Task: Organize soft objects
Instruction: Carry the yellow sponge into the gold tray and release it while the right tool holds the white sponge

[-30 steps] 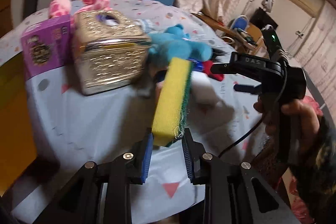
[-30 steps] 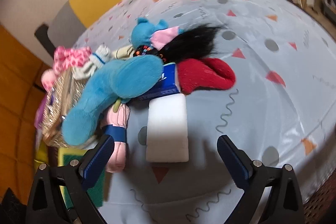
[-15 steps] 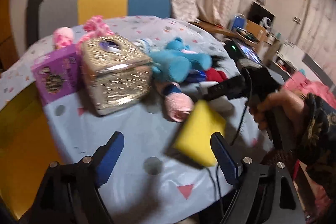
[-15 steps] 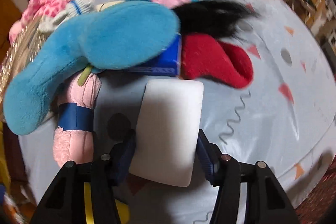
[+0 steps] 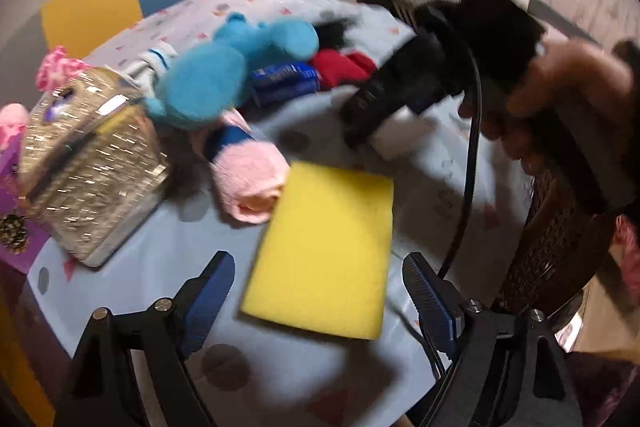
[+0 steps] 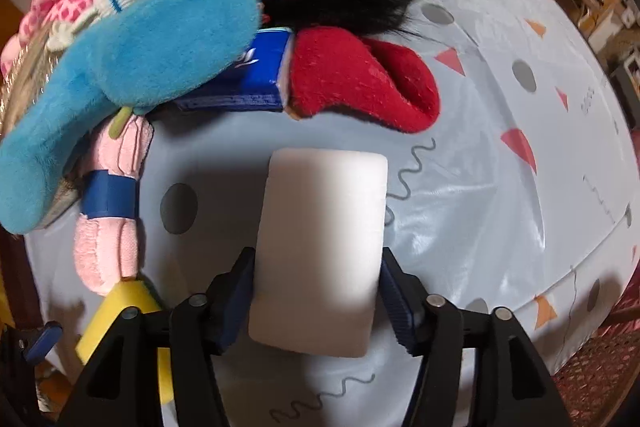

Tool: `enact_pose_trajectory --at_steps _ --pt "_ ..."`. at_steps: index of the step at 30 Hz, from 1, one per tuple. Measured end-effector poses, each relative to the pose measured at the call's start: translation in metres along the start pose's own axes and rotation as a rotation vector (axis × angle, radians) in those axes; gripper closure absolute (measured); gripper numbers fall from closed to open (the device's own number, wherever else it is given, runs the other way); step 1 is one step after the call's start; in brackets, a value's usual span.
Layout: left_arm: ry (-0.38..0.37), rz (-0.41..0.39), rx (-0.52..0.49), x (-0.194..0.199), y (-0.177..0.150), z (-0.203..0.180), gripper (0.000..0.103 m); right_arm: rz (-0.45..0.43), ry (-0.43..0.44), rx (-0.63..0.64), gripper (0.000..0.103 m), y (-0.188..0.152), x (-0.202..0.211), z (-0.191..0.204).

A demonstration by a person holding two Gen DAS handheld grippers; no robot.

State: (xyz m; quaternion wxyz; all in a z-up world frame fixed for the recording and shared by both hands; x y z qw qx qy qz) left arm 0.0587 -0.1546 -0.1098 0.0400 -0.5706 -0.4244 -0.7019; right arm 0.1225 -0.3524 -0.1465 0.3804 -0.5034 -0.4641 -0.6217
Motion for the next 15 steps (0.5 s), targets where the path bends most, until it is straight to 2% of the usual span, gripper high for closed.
enact_pose_trajectory --at_steps 1,2,3,6,7,9,10,15 --pt "-0.005 0.014 -0.004 -0.006 -0.002 -0.001 0.017 0.001 0.003 0.015 0.021 -0.001 -0.001 0.003" --pt "0.0 0.022 0.001 -0.01 -0.003 0.0 0.019 0.002 0.0 0.034 0.017 -0.001 -0.003 0.005" --pt "-0.004 0.031 0.012 -0.014 -0.004 0.001 0.035 -0.001 -0.007 0.044 0.017 -0.002 -0.003 0.006" --pt "-0.028 0.007 0.056 -0.01 -0.008 0.005 0.036 -0.009 0.0 0.037 0.018 -0.001 -0.001 0.0" --pt "-0.024 0.001 0.063 -0.008 -0.01 0.005 0.036 -0.01 0.002 0.034 0.019 -0.001 0.002 0.0" --pt "-0.01 -0.028 0.093 0.003 -0.016 0.009 0.036 -0.026 -0.015 0.043 0.03 0.0 0.004 -0.004" --pt "-0.009 -0.039 0.11 0.009 -0.019 0.01 0.036 -0.047 -0.027 0.045 0.044 0.004 0.007 -0.003" --pt "0.006 -0.129 0.198 0.049 -0.034 0.019 0.036 -0.073 -0.044 0.051 0.046 0.005 0.014 -0.012"
Point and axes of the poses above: each gripper's, at about its wrist camera, not at the fingertips, and x roughly against the way its jaws point, z to its left, y to its top, the point moved 4 cm from there along -x, roughly the way its jaws point, and after that the axes turned 1 degree about z, right-handed, at the moved point
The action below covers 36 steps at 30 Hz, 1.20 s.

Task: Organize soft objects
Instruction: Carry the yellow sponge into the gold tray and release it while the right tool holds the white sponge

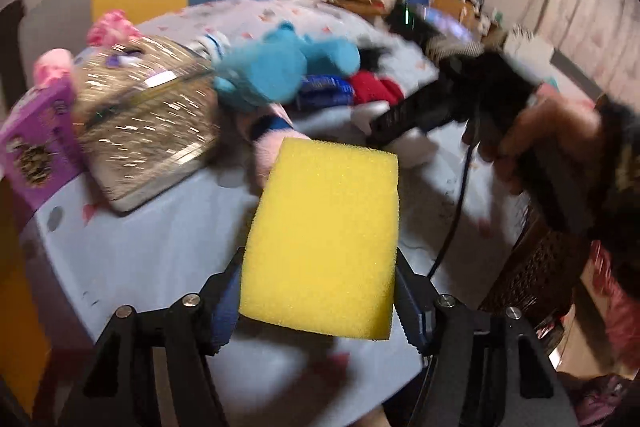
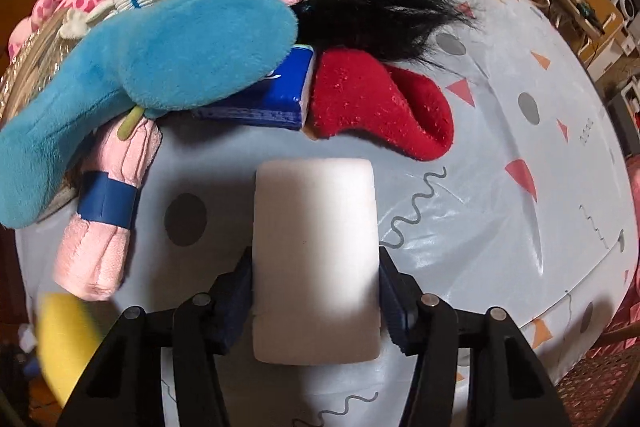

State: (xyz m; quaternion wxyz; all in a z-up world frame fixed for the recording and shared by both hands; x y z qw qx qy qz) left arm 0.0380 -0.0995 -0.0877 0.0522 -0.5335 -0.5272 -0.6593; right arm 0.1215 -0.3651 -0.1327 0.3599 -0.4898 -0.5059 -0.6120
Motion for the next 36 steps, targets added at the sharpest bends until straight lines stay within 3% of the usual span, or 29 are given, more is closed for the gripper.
enact_pose_trajectory --at_steps 3,8,11,16,19,24,29,32,36 --pt "0.021 -0.059 0.071 0.027 -0.002 0.013 0.036 0.002 0.001 -0.006 0.045 0.0 -0.003 -0.003" --pt "0.104 -0.145 0.299 0.075 -0.003 0.066 0.036 -0.006 -0.019 0.009 0.045 -0.003 -0.005 0.003" --pt "0.207 -0.192 0.45 0.106 -0.008 0.112 0.036 -0.018 -0.033 0.03 0.045 -0.004 -0.01 0.011" --pt "0.369 -0.203 0.645 0.13 -0.019 0.186 0.035 -0.027 -0.042 0.048 0.045 -0.01 0.004 0.029" --pt "0.415 -0.166 0.771 0.127 -0.032 0.225 0.035 -0.029 -0.042 0.051 0.045 -0.012 0.004 0.033" --pt "0.422 -0.093 0.96 0.104 -0.044 0.277 0.035 -0.03 -0.042 0.057 0.045 -0.008 0.002 0.042" --pt "0.468 -0.06 1.0 0.08 -0.034 0.307 0.034 -0.03 -0.04 0.06 0.045 -0.005 0.0 0.042" --pt "0.456 -0.036 1.028 0.063 -0.023 0.319 0.034 -0.03 -0.039 0.06 0.045 -0.004 0.0 0.042" --pt "0.436 -0.026 1.022 0.04 -0.014 0.328 0.026 -0.03 -0.039 0.06 0.045 -0.004 0.0 0.042"
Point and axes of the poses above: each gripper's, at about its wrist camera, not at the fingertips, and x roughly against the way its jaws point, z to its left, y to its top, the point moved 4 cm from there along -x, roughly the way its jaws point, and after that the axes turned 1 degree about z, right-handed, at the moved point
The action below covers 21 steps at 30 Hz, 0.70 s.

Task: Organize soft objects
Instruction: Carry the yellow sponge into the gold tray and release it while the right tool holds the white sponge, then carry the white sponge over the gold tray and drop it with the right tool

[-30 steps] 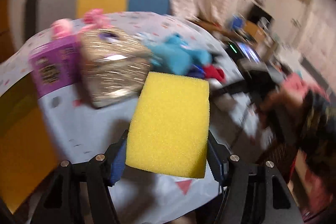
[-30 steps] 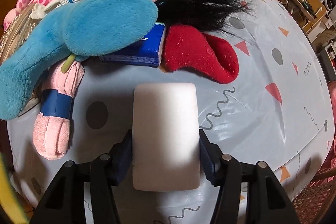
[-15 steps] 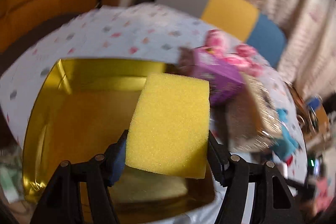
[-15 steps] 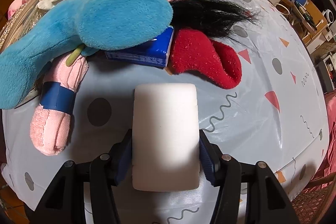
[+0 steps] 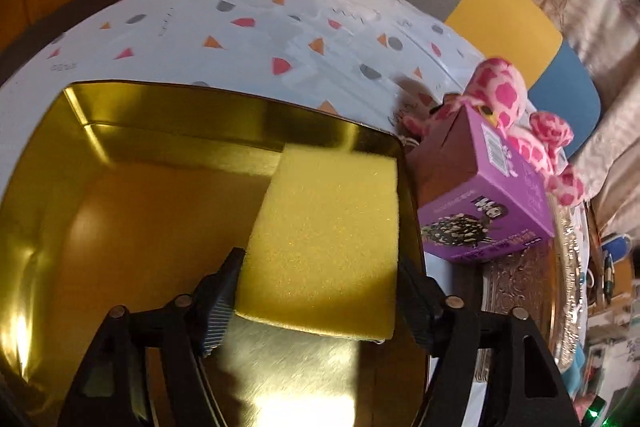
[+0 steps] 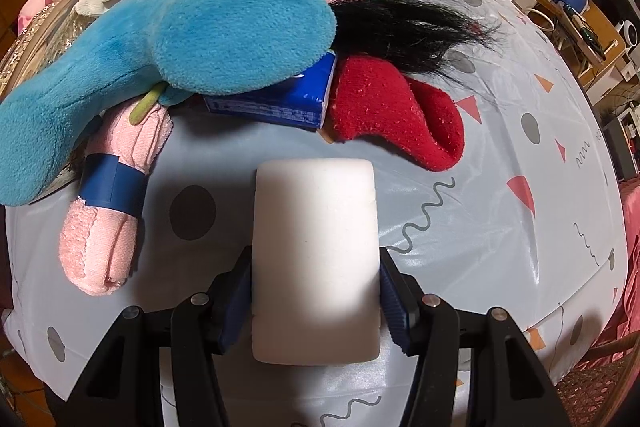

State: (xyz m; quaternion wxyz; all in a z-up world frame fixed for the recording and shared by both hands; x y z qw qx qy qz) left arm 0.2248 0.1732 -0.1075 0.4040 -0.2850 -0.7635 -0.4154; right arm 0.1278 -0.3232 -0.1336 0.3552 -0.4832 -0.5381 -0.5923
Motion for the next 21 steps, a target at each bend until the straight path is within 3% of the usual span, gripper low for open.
enact_pose_trajectory --at_steps 3,8,14,21 --pt "0.005 0.0 0.0 0.0 0.0 0.001 0.023 0.0 0.0 0.0 0.045 0.0 0.0 0.0" --pt "0.027 -0.085 -0.065 0.032 -0.012 0.003 0.023 0.001 0.0 0.0 0.045 0.002 0.0 0.002" --pt "0.034 -0.239 -0.224 0.09 -0.055 -0.013 0.019 -0.001 -0.001 0.003 0.045 0.003 -0.001 0.003" --pt "0.001 -0.311 -0.298 0.131 -0.093 -0.021 0.016 -0.006 -0.009 0.007 0.046 -0.001 0.0 0.011"
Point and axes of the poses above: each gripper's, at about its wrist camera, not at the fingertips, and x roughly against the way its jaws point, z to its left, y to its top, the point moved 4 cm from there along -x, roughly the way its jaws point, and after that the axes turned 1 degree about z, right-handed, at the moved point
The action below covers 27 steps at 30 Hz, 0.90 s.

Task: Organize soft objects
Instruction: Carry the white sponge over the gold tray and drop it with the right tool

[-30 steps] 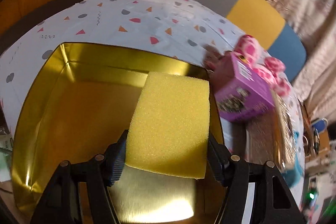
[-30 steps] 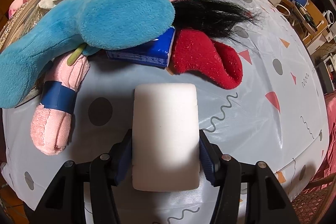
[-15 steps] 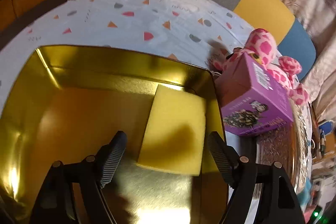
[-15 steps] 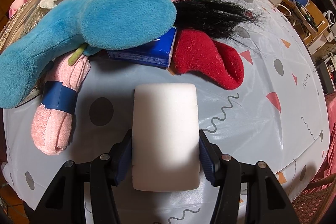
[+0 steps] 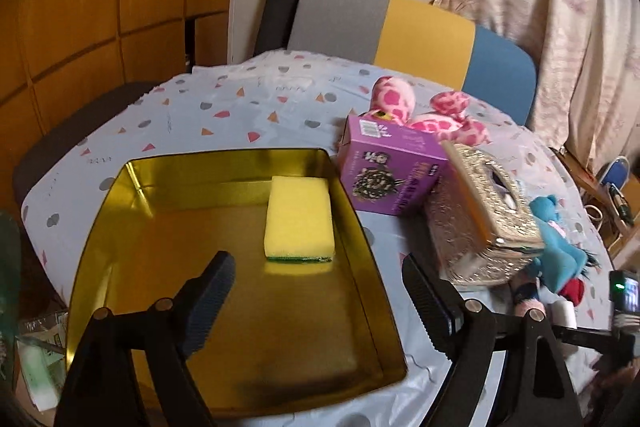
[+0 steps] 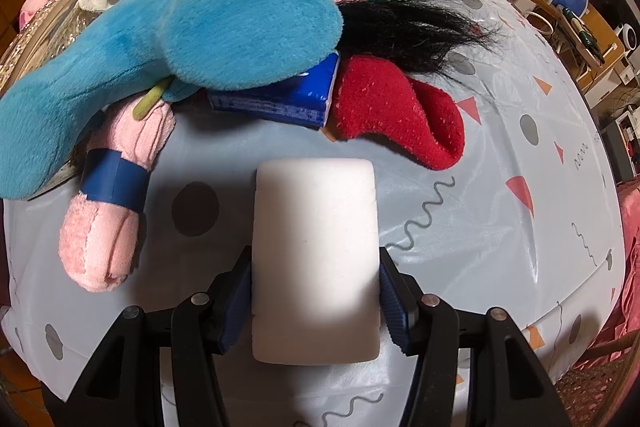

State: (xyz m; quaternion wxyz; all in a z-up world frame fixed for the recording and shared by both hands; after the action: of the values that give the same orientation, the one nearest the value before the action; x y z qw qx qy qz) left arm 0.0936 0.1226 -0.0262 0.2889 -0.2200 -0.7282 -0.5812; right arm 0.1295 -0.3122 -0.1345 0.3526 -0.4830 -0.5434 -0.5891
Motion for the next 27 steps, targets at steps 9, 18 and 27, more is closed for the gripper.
enact_pose_trajectory --at_steps 9,18,27 --pt "-0.037 -0.029 -0.015 0.03 -0.009 -0.004 0.014 -0.002 0.016 -0.004 0.046 -0.021 0.012 0.026" --pt "-0.039 -0.037 0.006 0.039 -0.012 0.006 0.014 0.0 0.035 0.036 0.046 -0.042 0.024 0.06" --pt "-0.03 -0.022 0.019 0.039 -0.022 0.017 0.014 -0.015 0.08 0.084 0.046 -0.071 0.04 0.089"
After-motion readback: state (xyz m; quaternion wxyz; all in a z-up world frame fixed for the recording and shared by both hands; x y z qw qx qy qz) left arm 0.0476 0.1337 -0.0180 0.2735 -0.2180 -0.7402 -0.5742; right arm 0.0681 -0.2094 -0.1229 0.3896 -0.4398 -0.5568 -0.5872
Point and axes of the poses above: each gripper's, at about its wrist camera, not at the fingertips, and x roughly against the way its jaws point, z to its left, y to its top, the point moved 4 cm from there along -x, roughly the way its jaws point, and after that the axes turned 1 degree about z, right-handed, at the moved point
